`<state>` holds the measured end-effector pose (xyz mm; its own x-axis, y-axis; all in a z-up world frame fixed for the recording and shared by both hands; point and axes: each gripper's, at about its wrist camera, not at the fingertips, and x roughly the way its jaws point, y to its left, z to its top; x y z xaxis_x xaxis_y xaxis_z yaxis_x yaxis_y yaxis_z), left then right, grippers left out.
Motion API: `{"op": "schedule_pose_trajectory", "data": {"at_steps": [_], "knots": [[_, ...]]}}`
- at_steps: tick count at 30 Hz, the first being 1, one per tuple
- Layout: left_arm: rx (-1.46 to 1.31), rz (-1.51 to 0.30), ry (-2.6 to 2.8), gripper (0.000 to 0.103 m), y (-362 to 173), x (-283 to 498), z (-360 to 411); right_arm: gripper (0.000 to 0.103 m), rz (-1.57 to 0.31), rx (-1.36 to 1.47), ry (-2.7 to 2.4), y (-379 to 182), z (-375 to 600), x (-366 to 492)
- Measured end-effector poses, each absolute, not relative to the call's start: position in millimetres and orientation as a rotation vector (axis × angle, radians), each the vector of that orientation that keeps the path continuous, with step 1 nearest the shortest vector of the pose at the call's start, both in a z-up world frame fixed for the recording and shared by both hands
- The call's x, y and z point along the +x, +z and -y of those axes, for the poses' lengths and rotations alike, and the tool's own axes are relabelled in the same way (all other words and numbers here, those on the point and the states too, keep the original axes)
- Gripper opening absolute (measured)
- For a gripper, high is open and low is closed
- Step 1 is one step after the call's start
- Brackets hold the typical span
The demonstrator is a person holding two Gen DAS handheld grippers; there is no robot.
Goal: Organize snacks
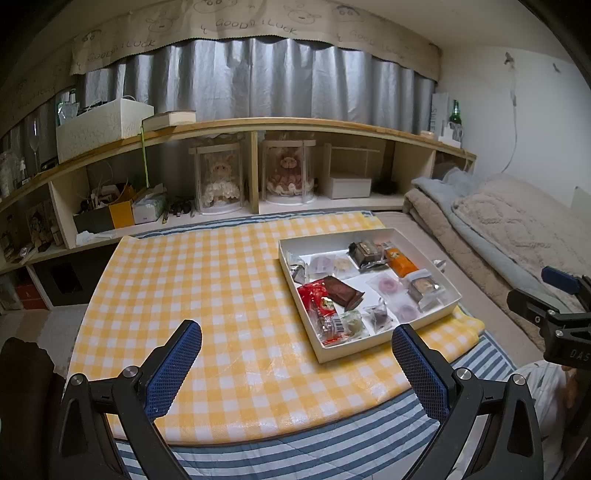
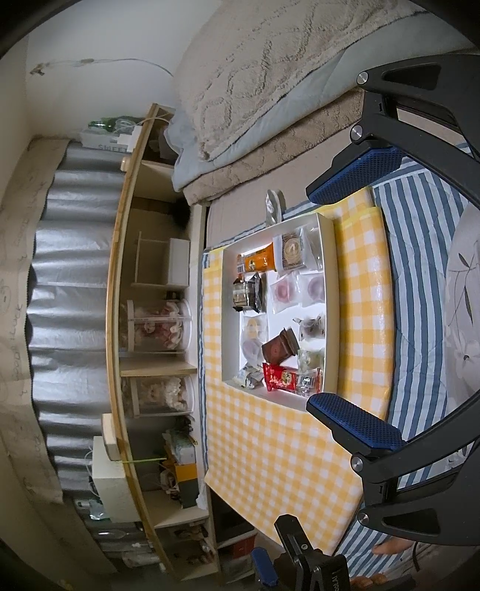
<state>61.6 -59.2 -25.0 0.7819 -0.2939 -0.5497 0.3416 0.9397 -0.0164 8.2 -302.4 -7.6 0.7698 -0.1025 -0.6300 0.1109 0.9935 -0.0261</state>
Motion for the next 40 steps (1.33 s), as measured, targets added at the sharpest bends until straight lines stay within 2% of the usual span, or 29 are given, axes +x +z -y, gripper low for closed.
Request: {"op": "schedule_pose_trajectory", "data": {"at_steps": [40], "knots": [[0.089, -0.568, -0.332, 0.103, -21.5, 58.0, 61.0, 0.103, -0.681, 0.017, -0.113, -7.5, 302.5, 8.2]]}}
